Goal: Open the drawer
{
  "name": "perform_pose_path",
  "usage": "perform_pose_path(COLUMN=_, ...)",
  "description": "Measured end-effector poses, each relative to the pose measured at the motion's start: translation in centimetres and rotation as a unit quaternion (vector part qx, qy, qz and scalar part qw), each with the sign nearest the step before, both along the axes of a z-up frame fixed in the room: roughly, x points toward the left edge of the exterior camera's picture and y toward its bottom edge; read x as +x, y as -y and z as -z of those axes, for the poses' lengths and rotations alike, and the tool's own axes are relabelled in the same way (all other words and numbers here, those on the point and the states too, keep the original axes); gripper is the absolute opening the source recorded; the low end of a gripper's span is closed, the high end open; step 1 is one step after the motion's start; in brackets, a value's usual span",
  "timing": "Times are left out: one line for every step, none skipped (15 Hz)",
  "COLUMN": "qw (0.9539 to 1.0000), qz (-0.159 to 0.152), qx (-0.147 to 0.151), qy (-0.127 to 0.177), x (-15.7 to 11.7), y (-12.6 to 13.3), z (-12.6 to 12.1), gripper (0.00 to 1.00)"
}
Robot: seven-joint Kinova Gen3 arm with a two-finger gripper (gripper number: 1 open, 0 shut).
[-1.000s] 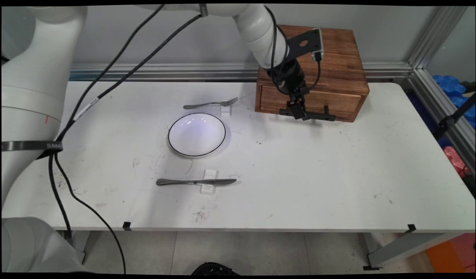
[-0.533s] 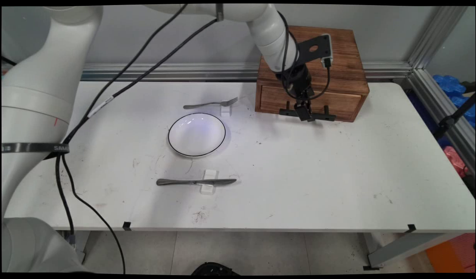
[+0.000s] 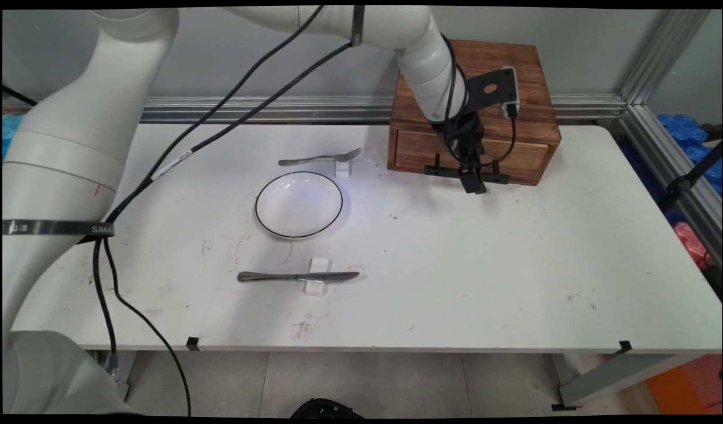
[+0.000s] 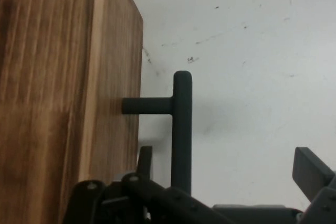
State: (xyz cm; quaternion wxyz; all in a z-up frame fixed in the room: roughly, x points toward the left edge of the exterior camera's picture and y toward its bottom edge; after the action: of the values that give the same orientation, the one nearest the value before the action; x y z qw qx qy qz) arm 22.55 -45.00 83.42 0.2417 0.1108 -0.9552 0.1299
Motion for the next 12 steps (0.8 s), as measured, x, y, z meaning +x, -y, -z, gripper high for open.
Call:
perform_pose_path(qw=1.0, qz=0.0, qx=0.0, qy=0.001, x=-0.1, y=0.0, z=0.1, gripper=1.0)
perform_pose_path(qw=1.0, qz=-0.001, qx=-0.001, qy=0.003, x=-0.2, y=0.1, z=0.4, gripper=1.0)
perform_pose_path(qw=1.0, qz=-0.002, qx=-0.001, qy=0.004, x=-0.3, y=0.1, z=0.5, gripper=1.0)
perform_pose_path(qw=1.0, qz=-0.002, qx=-0.001, qy=0.006, x=-0.5, y=0.2, z=0.8, gripper=1.0)
perform_pose_path(qw=1.0, qz=-0.003, qx=-0.001, qy=0.008, x=-0.6, y=0.2, z=1.1, gripper=1.0)
perform_pose_path(qw=0.9999, qz=-0.005, qx=0.0, qy=0.009, x=-0.7, y=0.3, z=1.4, gripper=1.0)
perform_pose_path(qw=0.9999, qz=-0.006, qx=0.001, qy=0.011, x=-0.8, y=0.3, z=1.6, gripper=1.0)
perform_pose_path(qw=0.9999, qz=-0.007, qx=0.002, qy=0.012, x=-0.9, y=0.3, z=2.0, gripper=1.0)
perform_pose_path(qw=0.9999, qz=-0.009, qx=0.003, qy=0.014, x=-0.9, y=0.3, z=2.2, gripper=1.0)
perform_pose_path(qw=0.9998, qz=-0.01, qx=0.004, qy=0.015, x=-0.9, y=0.3, z=2.5, gripper=1.0)
perform_pose_path(qw=0.9998, qz=-0.011, qx=0.004, qy=0.016, x=-1.0, y=0.3, z=2.7, gripper=1.0)
perform_pose_path(qw=0.9998, qz=-0.012, qx=0.004, qy=0.017, x=-1.0, y=0.3, z=2.9, gripper=1.0)
